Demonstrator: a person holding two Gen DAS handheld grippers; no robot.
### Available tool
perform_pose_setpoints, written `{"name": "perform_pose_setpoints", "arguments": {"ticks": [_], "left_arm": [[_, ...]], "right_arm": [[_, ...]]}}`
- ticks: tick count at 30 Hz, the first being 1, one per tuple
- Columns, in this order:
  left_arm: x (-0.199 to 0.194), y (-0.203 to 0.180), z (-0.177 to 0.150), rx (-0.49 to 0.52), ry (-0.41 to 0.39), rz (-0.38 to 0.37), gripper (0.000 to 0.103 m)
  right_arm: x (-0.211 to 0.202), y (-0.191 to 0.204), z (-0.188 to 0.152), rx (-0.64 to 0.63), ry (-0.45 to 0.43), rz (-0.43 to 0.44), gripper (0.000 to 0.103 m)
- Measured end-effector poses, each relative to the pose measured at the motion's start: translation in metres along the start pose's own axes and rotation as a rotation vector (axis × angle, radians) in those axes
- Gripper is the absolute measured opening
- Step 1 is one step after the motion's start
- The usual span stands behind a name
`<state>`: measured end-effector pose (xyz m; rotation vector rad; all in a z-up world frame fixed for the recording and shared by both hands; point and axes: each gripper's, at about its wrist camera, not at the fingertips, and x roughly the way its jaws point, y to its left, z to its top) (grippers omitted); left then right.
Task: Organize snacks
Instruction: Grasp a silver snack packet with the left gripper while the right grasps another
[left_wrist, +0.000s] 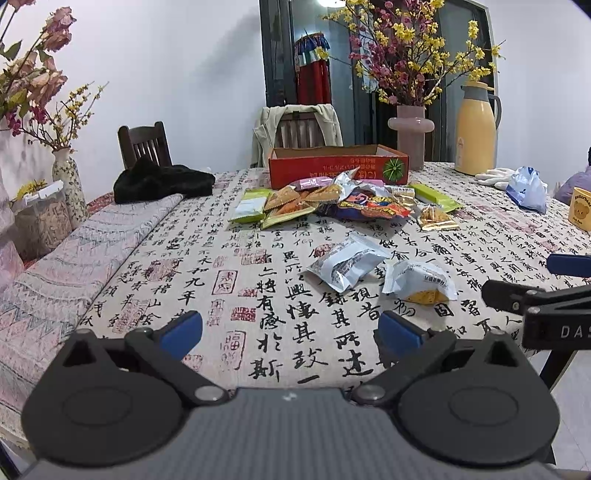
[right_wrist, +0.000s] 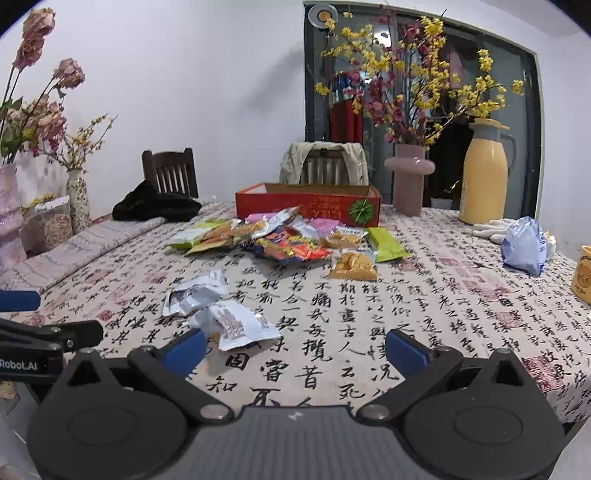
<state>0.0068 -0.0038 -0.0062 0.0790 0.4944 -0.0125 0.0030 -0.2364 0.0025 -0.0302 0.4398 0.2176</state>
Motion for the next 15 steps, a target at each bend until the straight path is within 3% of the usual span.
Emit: {"name": "perform_pose_setpoints", "arguments": {"ticks": [4,6,9,12,14,15], "left_arm": [[0.015,0.008,0.009,0.018,-0.003,-0.021,0.103],[0.028,0.015,0.016,0.019,0.013,-0.023,0.103],[0.044,0.026,0.024,0.026,0.011,-0.031,0.103],[0.055,0.030,0.026,0.058,-0.008,-0.035,0.103],[0.063,0.030,0.028,0.066,-0.006,-0.089,0.103],[0.068,0.029,0.029,0.073,0.003,-0.125,0.103]], "right_arm": [[0.009,0.005,0.004,-0.037,0.002,0.138,0.102],[0.020,0.013,0.009,-0.098,0.002,0.139,0.100],[0.049,0.024,0.016,-0.178,0.041,0.124,0.086],[0.076,0.028,0.018,-0.185,0.102,0.175,0.073],[0.087,0.029,0.018,-0.180,0.126,0.205,0.061],[0.090,0.029,0.018,-0.177,0.125,0.215,0.060]]}}
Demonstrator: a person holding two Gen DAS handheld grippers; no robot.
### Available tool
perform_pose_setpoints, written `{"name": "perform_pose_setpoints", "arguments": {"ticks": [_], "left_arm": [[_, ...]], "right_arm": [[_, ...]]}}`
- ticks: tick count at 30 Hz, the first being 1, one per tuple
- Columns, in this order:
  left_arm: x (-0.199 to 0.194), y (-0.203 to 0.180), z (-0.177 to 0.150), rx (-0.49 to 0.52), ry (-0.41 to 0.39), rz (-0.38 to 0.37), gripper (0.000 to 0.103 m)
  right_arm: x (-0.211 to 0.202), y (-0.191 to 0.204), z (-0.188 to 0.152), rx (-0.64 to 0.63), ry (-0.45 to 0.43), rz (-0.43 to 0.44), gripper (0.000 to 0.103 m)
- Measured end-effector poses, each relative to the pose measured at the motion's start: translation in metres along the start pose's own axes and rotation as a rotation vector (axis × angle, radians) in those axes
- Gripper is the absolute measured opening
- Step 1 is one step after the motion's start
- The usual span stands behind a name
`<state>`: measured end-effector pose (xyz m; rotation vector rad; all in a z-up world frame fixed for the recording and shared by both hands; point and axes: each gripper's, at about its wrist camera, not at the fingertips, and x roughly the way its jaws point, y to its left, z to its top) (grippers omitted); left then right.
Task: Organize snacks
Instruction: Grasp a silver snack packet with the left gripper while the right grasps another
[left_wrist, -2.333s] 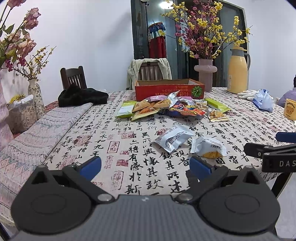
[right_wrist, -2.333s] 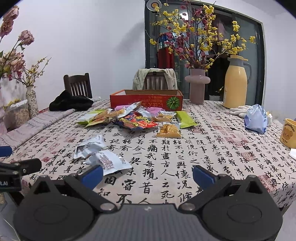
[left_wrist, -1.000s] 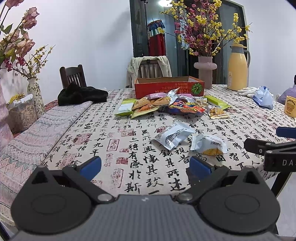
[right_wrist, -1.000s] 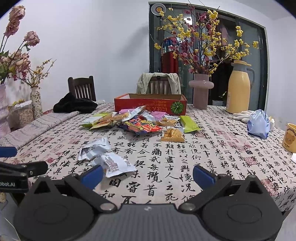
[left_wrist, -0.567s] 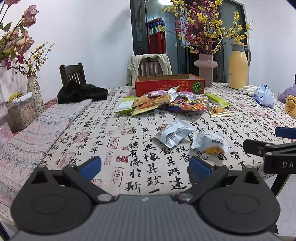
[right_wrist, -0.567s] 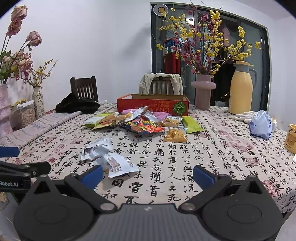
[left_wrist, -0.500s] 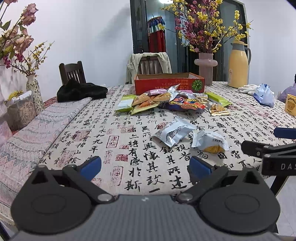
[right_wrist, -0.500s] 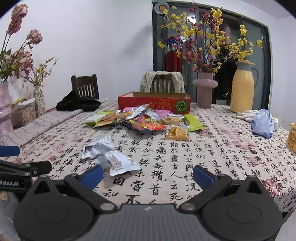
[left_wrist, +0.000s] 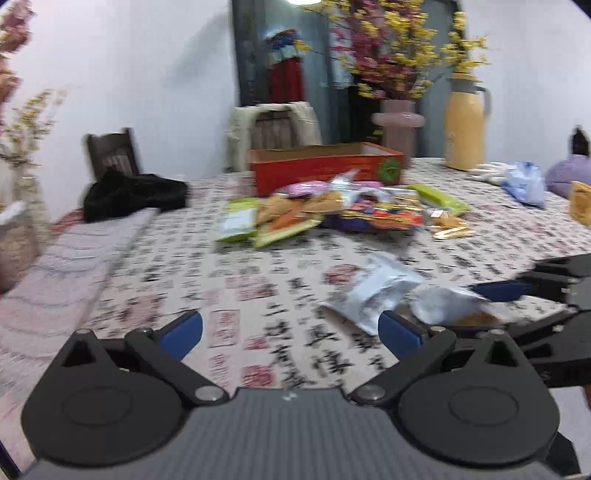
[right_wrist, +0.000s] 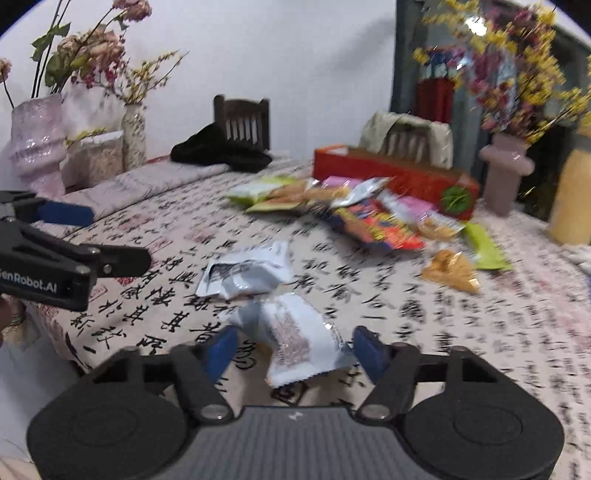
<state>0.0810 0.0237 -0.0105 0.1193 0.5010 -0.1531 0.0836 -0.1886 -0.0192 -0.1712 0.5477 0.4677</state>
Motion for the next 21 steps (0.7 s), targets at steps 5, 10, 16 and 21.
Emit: {"name": "perform_pose_setpoints", "arguments": {"ticks": [5,10,16,21], "left_arm": [[0.029,-0.014,0.014,0.061,0.009,-0.124,0.102],[0.070,-0.027,0.032,0.087,0.072,-0.192,0.078],[0.097,-0.028,0.030,0.077,0.138,-0.246,0.057],[0.103,-0.024,0.041,0.057,0.159,-0.253,0.042]], "right_arm": [[0.001,-0.015,0.000,0.040,-0.018,0.007,0.045],[-0.013,-0.045,0.005,0.079,-0.041,-0.063,0.043],[-0.014,-0.071,0.010,0.111,-0.054,-0.114,0.043],[-0.008,-0.073,0.020,0.081,-0.054,-0.088,0.043]]}}
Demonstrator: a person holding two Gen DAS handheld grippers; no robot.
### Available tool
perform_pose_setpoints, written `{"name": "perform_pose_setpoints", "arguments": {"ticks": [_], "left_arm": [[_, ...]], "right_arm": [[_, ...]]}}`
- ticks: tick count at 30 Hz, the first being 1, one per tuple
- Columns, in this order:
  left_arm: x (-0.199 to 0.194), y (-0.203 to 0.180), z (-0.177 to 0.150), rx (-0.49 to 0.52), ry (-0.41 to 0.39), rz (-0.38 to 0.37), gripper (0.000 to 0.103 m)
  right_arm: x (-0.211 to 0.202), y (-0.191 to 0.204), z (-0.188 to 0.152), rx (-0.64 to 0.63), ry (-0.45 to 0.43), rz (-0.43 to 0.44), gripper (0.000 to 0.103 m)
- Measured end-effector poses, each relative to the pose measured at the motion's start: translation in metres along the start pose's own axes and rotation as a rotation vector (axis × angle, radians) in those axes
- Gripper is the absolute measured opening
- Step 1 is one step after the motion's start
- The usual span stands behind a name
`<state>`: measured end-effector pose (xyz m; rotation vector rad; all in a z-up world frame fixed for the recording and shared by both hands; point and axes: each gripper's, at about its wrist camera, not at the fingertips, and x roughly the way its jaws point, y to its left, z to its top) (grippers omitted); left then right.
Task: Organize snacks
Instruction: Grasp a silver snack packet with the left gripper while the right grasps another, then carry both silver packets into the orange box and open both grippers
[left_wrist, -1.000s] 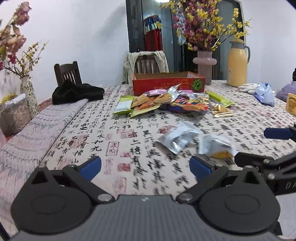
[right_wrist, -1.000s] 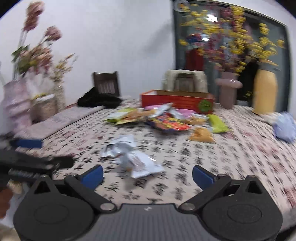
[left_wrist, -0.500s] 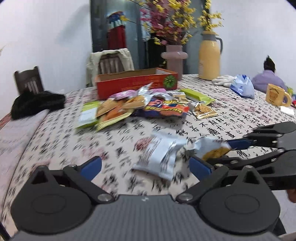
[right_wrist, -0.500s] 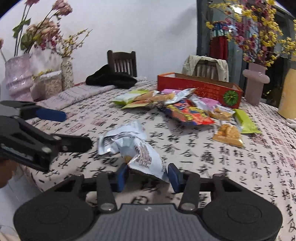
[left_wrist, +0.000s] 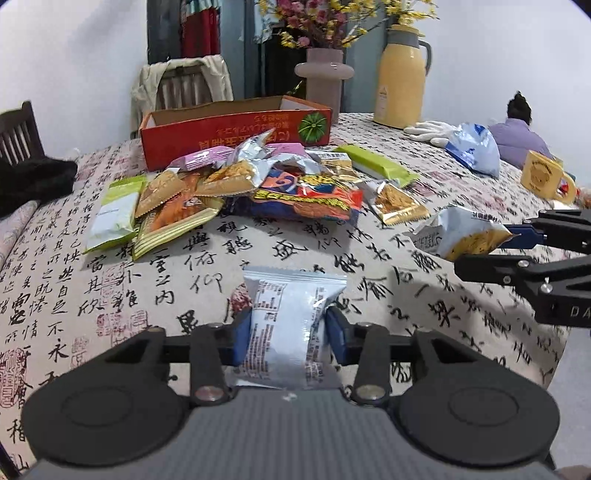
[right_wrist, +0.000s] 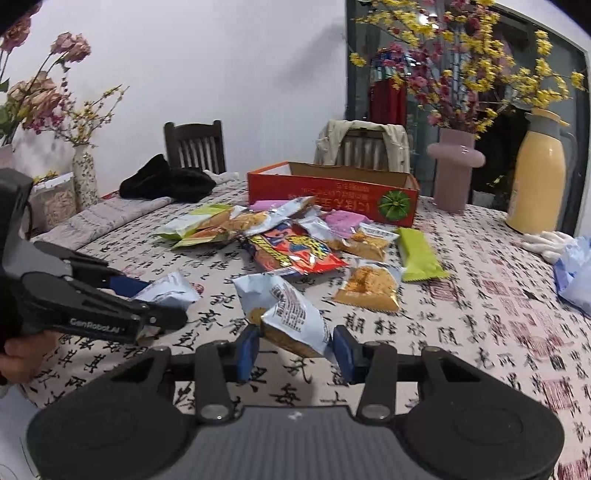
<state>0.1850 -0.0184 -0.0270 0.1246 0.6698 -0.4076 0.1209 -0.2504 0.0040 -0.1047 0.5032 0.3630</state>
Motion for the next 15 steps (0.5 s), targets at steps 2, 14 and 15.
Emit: {"name": "perform_pose_setpoints", "arguments": {"ticks": [2,14,15], "left_arm": [[-0.006,0.004,0.008,-0.013,-0.013,0.003,0.042],[0.014,0.078,0.127,-0.141,-0.092,0.110,0.042],[0.020,0.085,0.139,-0.146,-0.096,0.114,0.042]], "right_arm": [[0.002,0.000,0.007,-0.027,-0.013,-0.002,0.043],[0.039,-0.058,0.109,-0.075,-0.078,-0.002,0.043],[0.045,-0.065,0.121,-0.075,-0.093,-0.009,0.043]]}}
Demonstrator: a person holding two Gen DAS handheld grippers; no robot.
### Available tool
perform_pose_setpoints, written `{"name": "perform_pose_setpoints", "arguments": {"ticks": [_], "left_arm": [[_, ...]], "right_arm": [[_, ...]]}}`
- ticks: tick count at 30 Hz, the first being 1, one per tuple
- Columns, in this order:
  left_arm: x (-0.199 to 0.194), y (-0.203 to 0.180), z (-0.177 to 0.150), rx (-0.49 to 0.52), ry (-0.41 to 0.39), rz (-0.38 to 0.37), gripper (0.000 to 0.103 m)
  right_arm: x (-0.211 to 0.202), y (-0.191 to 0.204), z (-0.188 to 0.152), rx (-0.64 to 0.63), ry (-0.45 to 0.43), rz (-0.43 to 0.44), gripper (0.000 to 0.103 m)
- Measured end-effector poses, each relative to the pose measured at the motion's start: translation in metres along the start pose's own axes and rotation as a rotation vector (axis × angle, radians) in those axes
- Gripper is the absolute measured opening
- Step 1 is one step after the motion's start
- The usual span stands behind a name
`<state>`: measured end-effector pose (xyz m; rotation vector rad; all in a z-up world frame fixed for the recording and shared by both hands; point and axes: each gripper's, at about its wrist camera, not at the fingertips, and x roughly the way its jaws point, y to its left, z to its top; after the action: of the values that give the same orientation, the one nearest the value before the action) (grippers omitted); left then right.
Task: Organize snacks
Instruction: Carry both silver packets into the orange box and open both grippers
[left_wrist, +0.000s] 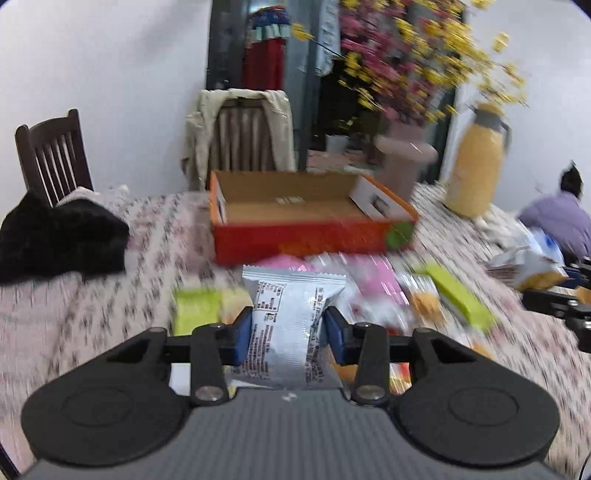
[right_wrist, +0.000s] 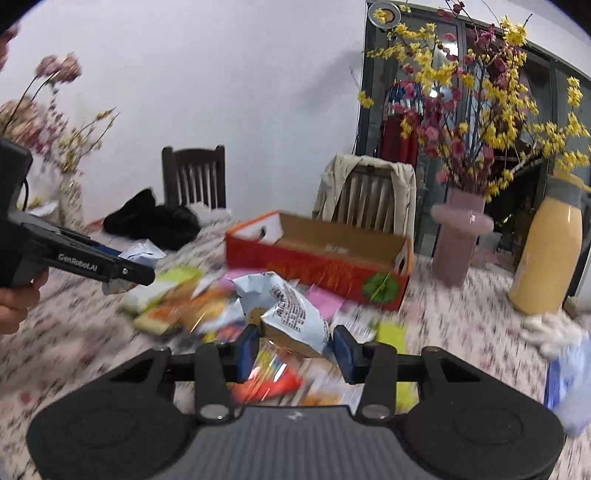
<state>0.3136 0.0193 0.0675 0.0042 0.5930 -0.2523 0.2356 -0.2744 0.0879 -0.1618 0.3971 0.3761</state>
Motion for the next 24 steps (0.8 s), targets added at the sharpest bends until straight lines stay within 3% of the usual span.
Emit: {"name": "perform_pose_setpoints", "arguments": {"ticks": [6,10,12,15,18,21,24], "left_arm": [[0.068,0.016,0.093,0.004,-0.026,0.021,0.042],[0.138,0.026,0.153,0.006,-0.031,0.030,0.042],[0.184,0.027,0.170,0.054,-0.036,0.044,0.042],[0.251,0.029,0.180,0.070,0.036,0.082,0.041],[0.304,0.038,0.185,0.019,0.140,0.051,0.041],[0.330,0.047,0.184,0.012,0.199,0.098,0.042],[0.339,0.057,0.183,-0.037,0.216,0.138,0.044]], "right_arm": [[0.069,-0.051,0.076,-0.003,-0.024,-0.020,0.043],[0.151,-0.086,0.122,-0.041,0.039,-0.047,0.044],[0.198,-0.097,0.133,-0.105,0.072,-0.123,0.044],[0.278,-0.114,0.140,-0.167,0.170,-0.184,0.044],[0.345,-0.129,0.135,-0.138,0.278,-0.204,0.044],[0.389,-0.137,0.129,-0.101,0.367,-0.181,0.044],[0.424,-0.137,0.119,-0.136,0.443,-0.218,0.043]]}}
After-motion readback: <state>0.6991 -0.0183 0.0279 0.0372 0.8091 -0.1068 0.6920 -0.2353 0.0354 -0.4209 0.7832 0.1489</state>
